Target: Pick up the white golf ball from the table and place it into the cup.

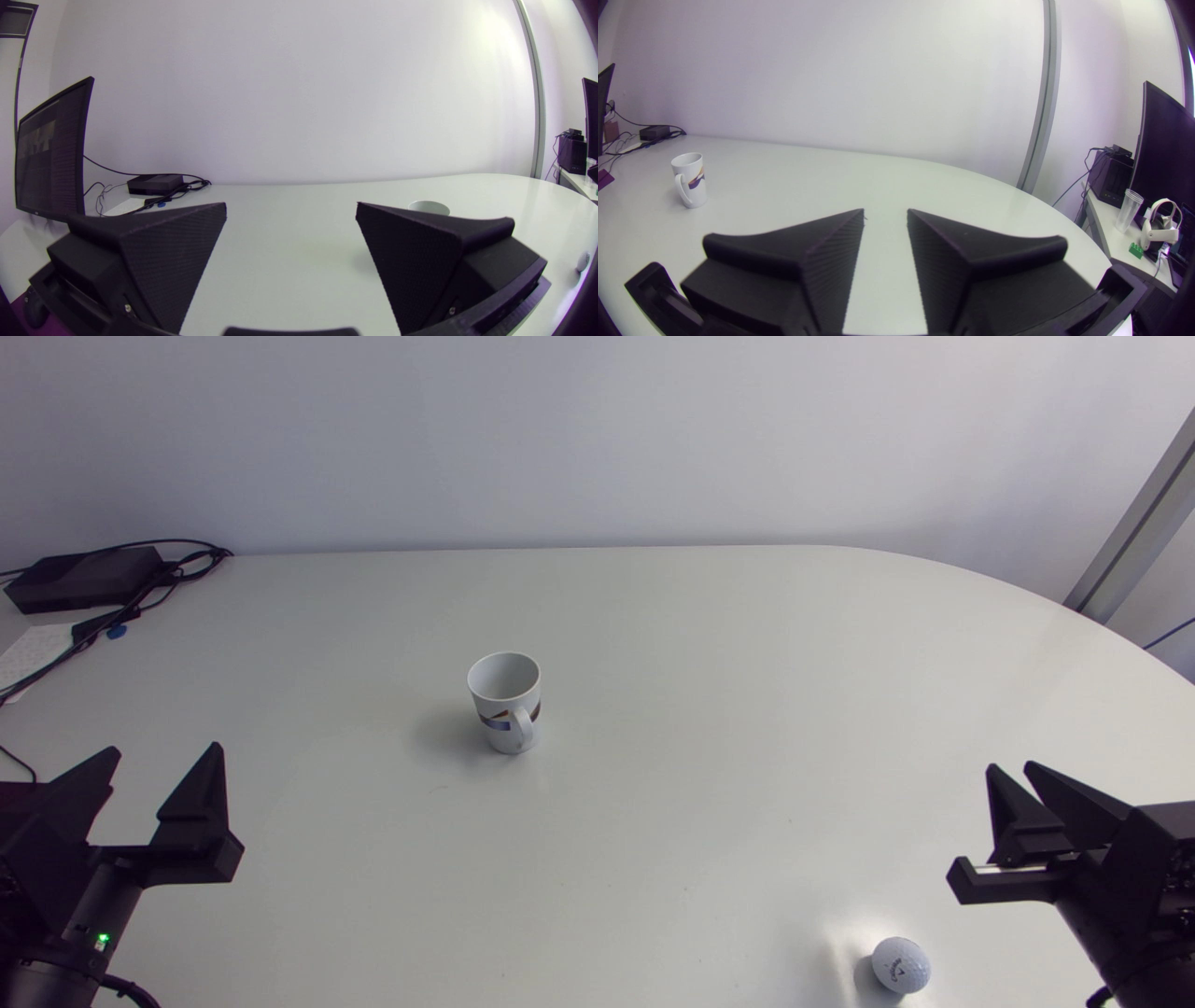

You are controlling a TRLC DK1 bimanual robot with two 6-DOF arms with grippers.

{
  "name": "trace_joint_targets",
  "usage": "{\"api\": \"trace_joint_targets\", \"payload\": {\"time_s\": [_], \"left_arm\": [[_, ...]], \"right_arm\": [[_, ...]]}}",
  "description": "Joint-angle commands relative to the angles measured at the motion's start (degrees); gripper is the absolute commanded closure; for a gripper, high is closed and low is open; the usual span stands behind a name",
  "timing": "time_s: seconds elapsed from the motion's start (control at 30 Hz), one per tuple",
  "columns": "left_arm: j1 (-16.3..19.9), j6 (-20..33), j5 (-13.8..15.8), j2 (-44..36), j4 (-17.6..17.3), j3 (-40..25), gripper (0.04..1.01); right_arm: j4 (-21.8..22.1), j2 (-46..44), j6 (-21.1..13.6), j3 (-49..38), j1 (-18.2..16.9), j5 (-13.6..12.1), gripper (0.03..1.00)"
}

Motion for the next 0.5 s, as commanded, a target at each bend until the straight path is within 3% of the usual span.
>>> {"api": "trace_joint_targets", "payload": {"time_s": [0.0,0.03,0.13,0.27,0.47], "left_arm": [[-0.3,0.5,0.6,-0.9,0.0,-1.0,0.051],[-0.3,0.5,0.6,-0.9,0.0,-1.0,0.051],[-0.4,0.5,0.6,-0.9,0.0,-1.0,0.051],[-0.3,0.5,0.6,-0.9,0.0,-1.0,0.051],[-0.3,0.5,0.6,-0.9,0.0,-1.0,0.051]], "right_arm": [[-2.1,-0.4,1.3,-1.8,-0.4,0.6,0.18],[-2.0,-0.4,0.4,-0.9,-1.4,0.2,0.08],[-2.3,-0.4,0.5,0.2,-1.7,-1.1,0.079],[-2.3,-0.3,0.9,3.0,-1.5,-1.0,0.079],[-6.6,3.4,1.3,11.4,-1.1,-1.7,0.077]]}}
